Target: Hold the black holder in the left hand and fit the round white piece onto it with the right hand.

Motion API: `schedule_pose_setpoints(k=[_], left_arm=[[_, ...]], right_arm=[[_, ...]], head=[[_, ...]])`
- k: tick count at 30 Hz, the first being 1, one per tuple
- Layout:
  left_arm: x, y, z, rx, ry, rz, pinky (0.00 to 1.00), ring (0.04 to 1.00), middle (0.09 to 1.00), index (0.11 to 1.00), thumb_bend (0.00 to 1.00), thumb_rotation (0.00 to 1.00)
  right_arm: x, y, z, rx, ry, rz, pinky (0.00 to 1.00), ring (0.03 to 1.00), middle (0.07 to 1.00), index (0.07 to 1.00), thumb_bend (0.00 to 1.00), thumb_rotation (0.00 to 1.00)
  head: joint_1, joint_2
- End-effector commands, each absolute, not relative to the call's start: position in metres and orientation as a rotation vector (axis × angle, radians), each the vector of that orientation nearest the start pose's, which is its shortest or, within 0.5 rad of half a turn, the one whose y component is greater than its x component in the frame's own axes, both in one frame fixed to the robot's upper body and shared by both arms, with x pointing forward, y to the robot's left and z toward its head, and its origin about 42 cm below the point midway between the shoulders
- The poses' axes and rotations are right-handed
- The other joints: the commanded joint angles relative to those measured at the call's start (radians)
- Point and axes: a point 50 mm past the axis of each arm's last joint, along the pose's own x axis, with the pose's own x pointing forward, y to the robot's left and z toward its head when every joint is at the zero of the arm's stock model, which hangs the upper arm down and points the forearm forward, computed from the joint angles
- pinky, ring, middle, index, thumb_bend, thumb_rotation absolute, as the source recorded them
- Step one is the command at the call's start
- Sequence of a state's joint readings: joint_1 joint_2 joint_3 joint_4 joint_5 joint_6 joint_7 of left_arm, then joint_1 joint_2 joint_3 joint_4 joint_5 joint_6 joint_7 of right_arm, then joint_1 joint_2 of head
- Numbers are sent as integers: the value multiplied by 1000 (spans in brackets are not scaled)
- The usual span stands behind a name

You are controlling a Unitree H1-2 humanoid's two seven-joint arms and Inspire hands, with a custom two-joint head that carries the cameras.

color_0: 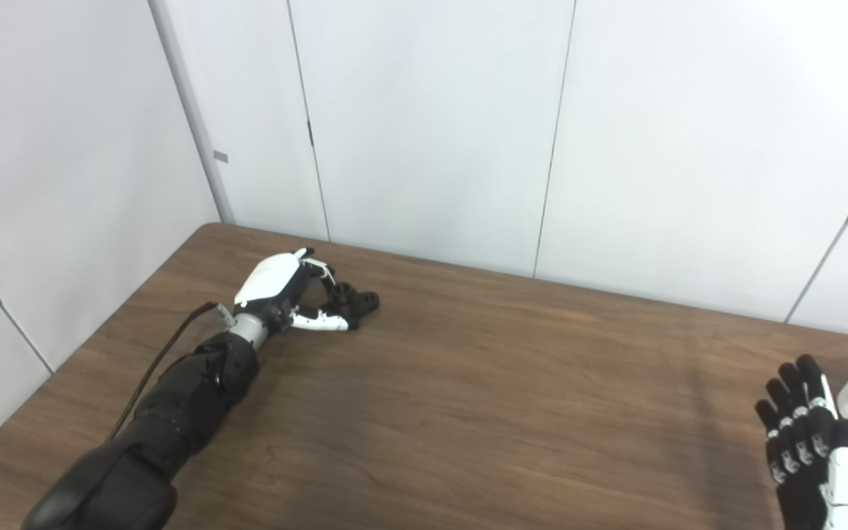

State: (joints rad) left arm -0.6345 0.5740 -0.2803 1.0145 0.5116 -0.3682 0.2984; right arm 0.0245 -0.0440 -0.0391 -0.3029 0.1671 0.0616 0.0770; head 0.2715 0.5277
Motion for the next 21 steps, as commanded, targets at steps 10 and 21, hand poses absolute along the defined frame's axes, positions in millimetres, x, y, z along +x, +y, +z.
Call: schedule_pose_setpoints(k=[10,21], left_arm=[[446,405,139,1158,-81,-11,1000,988,792,485,523,50],[422,365,140,1138,-121,-178,1000,997,784,484,523,53]], right_arm=[[272,-234,184,116,-329,73,1000,1000,1000,1000,541,996],[275,-244,199,97,-361,70,1000,1000,1000,1000,554,979]], head=[[-29,21],[-55,46]])
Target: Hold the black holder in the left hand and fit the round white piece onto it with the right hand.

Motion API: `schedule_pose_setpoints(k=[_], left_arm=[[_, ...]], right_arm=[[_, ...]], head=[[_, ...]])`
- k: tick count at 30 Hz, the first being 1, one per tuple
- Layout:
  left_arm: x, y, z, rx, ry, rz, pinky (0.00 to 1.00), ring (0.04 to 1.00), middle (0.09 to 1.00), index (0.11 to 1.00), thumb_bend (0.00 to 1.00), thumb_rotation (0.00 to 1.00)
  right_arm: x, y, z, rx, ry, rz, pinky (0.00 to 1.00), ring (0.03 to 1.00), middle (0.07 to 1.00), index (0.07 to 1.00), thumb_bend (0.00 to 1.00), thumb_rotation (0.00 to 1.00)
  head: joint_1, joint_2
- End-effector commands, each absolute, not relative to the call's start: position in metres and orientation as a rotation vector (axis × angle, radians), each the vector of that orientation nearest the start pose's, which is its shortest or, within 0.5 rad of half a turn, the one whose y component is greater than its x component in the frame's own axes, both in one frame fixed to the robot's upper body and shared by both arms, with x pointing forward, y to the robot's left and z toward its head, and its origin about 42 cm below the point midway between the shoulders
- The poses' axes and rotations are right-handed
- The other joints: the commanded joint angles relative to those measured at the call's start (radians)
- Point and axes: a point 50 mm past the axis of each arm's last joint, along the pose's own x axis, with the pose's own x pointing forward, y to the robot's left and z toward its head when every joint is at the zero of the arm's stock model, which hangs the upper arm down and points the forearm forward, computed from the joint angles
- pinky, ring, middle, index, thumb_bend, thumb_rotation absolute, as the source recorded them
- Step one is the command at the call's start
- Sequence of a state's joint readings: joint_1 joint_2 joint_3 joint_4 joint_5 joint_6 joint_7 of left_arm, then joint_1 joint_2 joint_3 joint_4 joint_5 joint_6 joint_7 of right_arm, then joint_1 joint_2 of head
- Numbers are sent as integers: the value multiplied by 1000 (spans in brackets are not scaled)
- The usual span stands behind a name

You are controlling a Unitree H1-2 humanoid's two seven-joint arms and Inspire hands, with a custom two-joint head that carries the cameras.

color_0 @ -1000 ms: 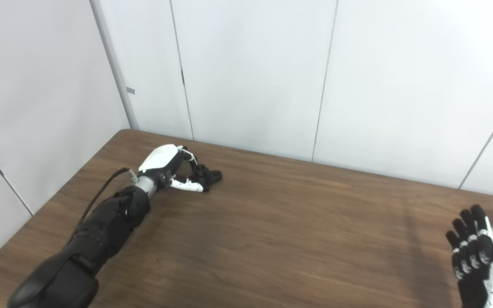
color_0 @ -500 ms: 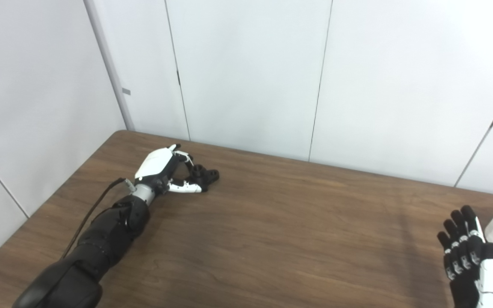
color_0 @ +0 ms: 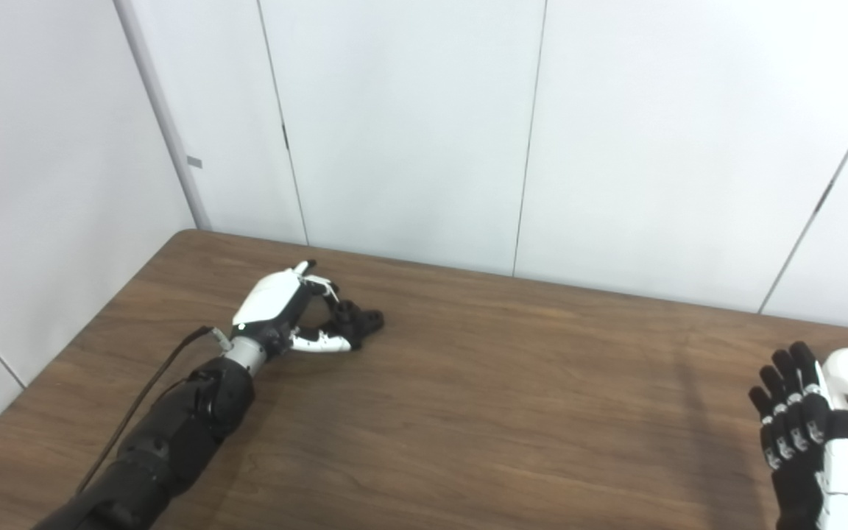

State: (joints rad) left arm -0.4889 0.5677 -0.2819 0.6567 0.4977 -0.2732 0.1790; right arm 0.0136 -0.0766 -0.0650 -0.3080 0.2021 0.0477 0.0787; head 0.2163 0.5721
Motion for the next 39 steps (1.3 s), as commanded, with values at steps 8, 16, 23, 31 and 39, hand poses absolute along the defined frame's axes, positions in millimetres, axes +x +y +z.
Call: schedule_pose_setpoints(k=[8,16,23,31,39], left_arm=[[402,339,143,1102,-120,-293,1000,1000,798,483,523,52],[379,306,143,1007,-177,-321,1000,1000,787,482,522,48],[365,280,140,947,-163,-354,1000,1000,869,483,523,50],[359,271,135,965,-167,-392,1000,1000,916,483,523,49],[356,262,134,1020,-219,-433,1000,1000,907,483,524,51]], right_arm=[[274,-243,210,82,-391,57,934,988,995,983,589,976],[270,-237,219,87,-407,58,924,977,985,968,585,972],[267,-236,221,95,-413,46,926,974,978,961,581,970],[261,-238,227,96,-432,34,933,968,970,950,583,959],[248,-244,243,52,-461,-11,916,957,971,942,590,995]], head=[[-36,19],[-79,36],[-113,50],[-154,65],[-209,73]])
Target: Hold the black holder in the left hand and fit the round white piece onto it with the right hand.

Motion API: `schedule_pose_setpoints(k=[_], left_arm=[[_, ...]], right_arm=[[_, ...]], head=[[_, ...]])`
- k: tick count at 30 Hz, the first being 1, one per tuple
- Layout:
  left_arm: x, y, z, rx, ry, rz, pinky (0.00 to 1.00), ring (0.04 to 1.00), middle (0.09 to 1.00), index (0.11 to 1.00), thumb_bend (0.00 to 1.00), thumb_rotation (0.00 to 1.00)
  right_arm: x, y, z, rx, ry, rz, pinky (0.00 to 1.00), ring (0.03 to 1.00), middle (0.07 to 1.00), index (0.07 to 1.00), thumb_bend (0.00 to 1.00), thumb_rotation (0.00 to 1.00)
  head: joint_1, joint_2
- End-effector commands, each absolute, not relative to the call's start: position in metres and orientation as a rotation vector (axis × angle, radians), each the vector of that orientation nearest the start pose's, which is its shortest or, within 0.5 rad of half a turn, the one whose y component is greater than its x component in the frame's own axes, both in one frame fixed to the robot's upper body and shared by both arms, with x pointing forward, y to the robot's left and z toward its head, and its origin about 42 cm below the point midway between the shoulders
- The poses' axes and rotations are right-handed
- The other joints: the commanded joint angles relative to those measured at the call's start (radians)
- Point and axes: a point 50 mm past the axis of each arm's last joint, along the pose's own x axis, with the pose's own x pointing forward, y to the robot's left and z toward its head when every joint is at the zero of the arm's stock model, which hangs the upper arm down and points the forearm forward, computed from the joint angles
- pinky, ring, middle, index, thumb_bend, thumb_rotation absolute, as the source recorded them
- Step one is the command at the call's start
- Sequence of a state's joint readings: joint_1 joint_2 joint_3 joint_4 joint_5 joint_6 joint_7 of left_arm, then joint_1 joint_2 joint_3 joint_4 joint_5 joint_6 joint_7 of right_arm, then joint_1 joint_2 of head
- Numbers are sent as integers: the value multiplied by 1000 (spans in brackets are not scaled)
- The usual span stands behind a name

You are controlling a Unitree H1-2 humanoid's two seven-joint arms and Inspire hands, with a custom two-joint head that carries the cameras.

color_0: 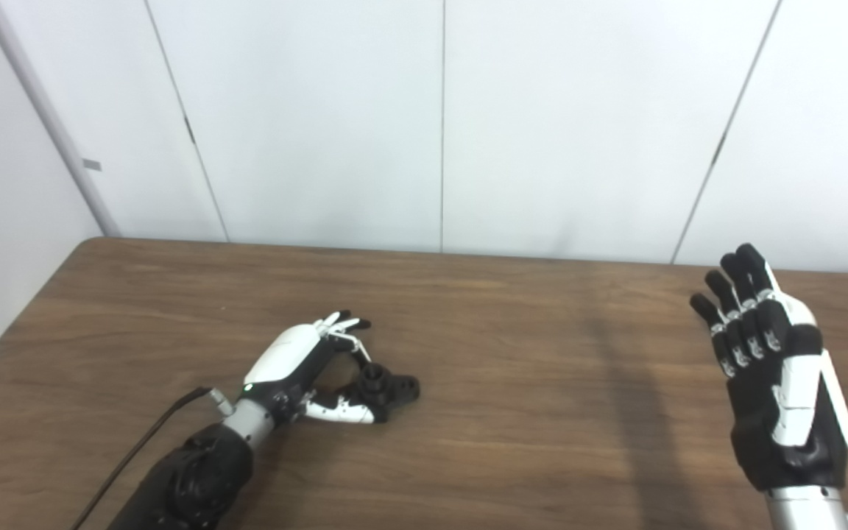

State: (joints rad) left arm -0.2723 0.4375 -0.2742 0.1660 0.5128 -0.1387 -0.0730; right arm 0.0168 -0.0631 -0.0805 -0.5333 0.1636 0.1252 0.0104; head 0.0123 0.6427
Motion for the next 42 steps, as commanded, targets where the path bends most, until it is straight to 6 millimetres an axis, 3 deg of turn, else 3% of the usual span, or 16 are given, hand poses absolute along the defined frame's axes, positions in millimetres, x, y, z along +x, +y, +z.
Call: schedule_pose_setpoints(k=[1,7,12,15,18,28,34,38,40,42], left_arm=[[356,261,133,1024,-225,-440,1000,1000,906,483,524,51],[356,262,130,1047,-246,-476,1000,1000,891,483,523,51],[354,264,129,1077,-283,-493,1000,1000,883,483,523,51],[352,264,129,1088,-313,-497,1000,1000,871,483,523,50],[351,263,129,1088,-332,-501,1000,1000,869,483,523,50],[349,252,130,1096,-364,-505,1000,1000,866,483,523,50],[352,251,130,1090,-370,-499,1000,1000,866,483,523,49],[353,254,129,1084,-379,-500,1000,1000,862,483,523,48],[353,255,129,1078,-380,-497,1000,1000,859,483,523,48],[353,256,129,1074,-382,-494,1000,1000,858,483,523,48]], right_arm=[[245,-245,246,42,-473,-16,916,957,970,943,585,998],[233,-254,267,-54,-505,-95,912,950,956,926,538,925],[232,-270,279,-194,-528,-187,883,941,939,909,544,671],[230,-278,281,-228,-537,-208,880,940,934,911,544,583],[227,-283,281,-253,-539,-224,821,914,917,897,520,558],[228,-292,265,-409,-475,-344,774,888,894,862,523,452],[241,-314,250,-471,-453,-420,694,856,886,841,550,221],[253,-338,237,-570,-405,-471,703,849,889,843,596,221],[259,-350,230,-599,-370,-502,701,838,880,842,647,320],[265,-356,229,-601,-344,-534,706,835,876,836,686,353]], head=[[-14,4],[-60,9],[-109,8],[-119,9],[-129,9],[-182,2],[-240,-11],[-264,-18],[-276,-21],[-284,-23]])
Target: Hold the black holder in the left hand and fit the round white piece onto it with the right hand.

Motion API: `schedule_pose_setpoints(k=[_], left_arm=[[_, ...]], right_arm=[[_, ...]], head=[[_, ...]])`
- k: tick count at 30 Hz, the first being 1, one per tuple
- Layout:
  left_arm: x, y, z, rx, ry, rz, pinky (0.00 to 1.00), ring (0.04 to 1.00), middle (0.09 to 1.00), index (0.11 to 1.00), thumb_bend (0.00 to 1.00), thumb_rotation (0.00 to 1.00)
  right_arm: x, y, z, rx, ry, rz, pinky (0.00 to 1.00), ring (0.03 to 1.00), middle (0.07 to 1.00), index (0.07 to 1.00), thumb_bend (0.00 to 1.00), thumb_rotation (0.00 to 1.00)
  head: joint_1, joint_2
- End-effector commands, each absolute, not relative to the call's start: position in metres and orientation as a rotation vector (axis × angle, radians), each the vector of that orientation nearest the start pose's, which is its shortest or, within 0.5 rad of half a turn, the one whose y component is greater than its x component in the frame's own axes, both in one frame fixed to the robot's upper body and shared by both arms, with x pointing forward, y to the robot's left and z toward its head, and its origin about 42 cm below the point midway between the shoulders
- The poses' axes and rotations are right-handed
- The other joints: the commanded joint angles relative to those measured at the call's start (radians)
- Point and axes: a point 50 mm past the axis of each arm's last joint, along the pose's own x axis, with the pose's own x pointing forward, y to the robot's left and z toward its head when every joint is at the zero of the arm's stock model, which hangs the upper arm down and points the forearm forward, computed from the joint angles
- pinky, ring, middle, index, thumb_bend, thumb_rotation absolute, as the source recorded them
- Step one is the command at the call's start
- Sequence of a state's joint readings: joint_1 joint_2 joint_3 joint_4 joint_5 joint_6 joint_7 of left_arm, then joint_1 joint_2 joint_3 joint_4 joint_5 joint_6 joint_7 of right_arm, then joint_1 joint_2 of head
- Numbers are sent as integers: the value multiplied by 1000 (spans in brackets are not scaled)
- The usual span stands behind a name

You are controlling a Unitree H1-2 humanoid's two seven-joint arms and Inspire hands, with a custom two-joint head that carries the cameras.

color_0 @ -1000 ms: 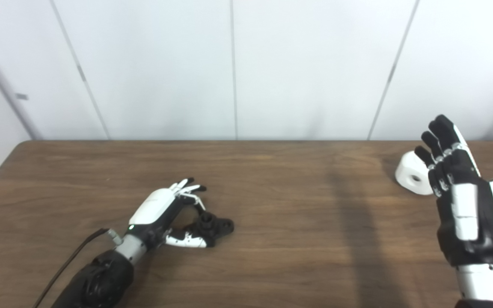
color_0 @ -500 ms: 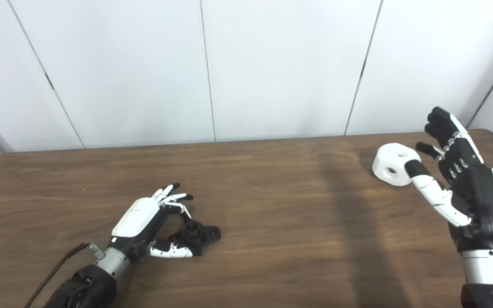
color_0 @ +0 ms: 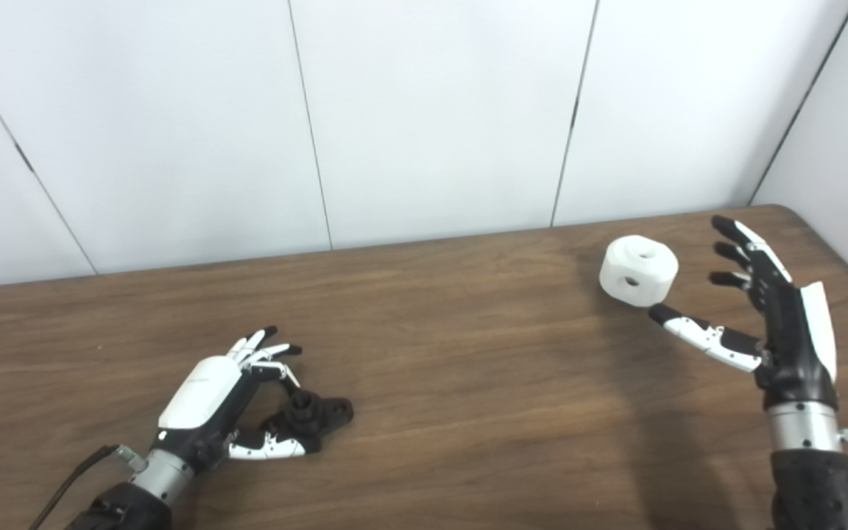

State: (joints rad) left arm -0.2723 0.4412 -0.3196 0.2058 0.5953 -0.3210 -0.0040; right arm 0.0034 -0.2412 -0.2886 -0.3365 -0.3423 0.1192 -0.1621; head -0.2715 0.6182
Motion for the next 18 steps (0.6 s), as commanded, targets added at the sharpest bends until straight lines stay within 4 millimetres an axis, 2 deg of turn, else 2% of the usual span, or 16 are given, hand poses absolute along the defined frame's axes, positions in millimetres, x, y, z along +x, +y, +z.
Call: schedule_pose_setpoints(k=[1,4,6,8,10,12,18], left_arm=[[353,256,128,1073,-381,-493,1000,1000,856,483,523,48],[354,258,127,1071,-377,-494,1000,1000,854,483,523,48],[354,259,126,1070,-377,-494,1000,1000,855,483,523,48],[355,261,126,1071,-377,-494,1000,1000,856,483,523,47],[355,263,126,1071,-375,-493,1000,1000,855,483,523,47],[355,264,125,1067,-369,-492,1000,1000,857,483,522,46],[355,266,125,1055,-359,-494,1000,1000,852,483,522,45]], right_arm=[[268,-359,229,-610,-337,-544,714,834,868,829,680,306],[276,-365,231,-649,-337,-557,721,828,854,824,682,286],[282,-370,233,-680,-341,-565,618,755,807,817,692,307],[288,-373,236,-689,-343,-581,587,737,799,811,714,315],[294,-374,240,-698,-351,-598,651,798,832,808,725,299],[297,-373,243,-720,-367,-608,661,812,843,810,726,300],[309,-370,251,-785,-346,-600,857,909,890,815,724,357]], head=[[-6,-1],[-27,-5],[-41,-7],[-54,-10],[-71,-14],[-81,-15],[-103,-20]])
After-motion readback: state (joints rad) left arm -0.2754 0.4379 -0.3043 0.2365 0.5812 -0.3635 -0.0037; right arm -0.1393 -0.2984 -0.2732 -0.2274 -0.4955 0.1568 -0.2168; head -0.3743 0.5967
